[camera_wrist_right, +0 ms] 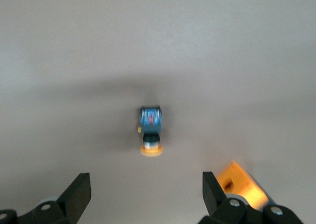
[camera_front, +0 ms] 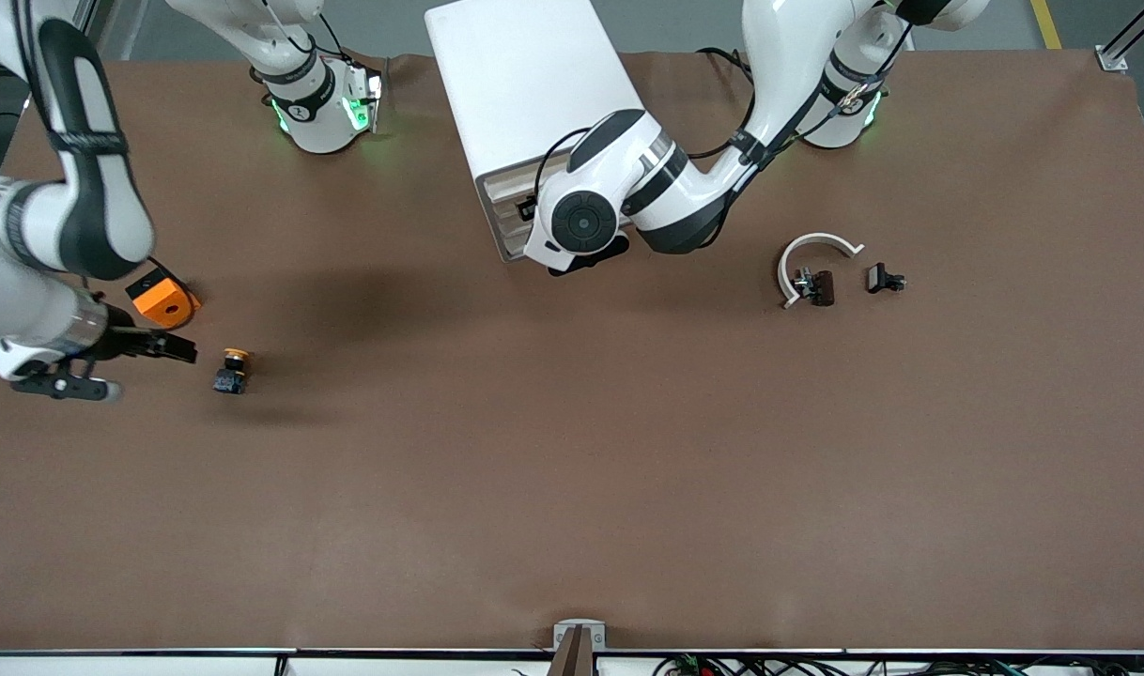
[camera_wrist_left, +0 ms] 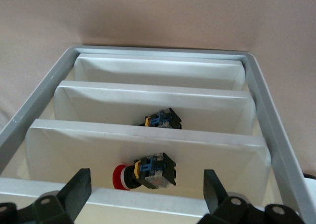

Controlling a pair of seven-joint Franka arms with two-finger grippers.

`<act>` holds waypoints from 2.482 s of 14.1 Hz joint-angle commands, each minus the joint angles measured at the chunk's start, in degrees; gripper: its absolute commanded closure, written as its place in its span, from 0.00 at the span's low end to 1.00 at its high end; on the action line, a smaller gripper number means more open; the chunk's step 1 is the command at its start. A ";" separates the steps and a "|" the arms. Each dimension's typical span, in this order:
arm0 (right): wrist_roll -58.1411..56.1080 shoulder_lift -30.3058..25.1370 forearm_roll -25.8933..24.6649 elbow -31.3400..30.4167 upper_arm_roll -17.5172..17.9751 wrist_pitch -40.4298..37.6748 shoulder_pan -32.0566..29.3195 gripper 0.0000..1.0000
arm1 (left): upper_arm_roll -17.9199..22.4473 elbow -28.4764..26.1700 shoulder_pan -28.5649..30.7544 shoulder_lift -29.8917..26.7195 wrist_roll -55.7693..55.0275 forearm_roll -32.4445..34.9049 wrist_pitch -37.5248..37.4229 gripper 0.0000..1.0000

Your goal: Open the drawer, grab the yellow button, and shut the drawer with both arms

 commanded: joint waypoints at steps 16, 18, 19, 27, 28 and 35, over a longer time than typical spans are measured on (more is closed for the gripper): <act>6.23 -2.04 1.84 32.00 1.52 -32.85 3.99 0.00 | -0.47 5.07 8.60 -2.80 -3.26 6.69 -2.14 0.00; 5.97 -4.32 2.10 31.73 1.52 -34.51 4.17 0.00 | -0.55 4.72 12.30 -7.10 -1.60 9.68 -3.53 0.00; 5.79 -5.90 2.19 31.73 1.52 -35.57 4.17 0.00 | -0.55 4.80 14.67 -8.69 1.02 10.66 -6.33 0.00; 0.52 -12.49 1.93 26.04 0.73 -35.84 3.55 0.00 | -0.90 4.45 37.16 -21.44 33.00 12.42 -19.26 0.00; 0.52 -13.46 1.93 24.63 0.82 -35.58 3.64 0.00 | 0.75 4.37 37.63 -22.75 38.00 12.60 -20.58 0.00; 0.52 -18.92 2.01 16.54 -1.98 -31.54 6.44 0.00 | 26.78 1.82 24.63 -28.74 58.96 17.32 -18.94 0.00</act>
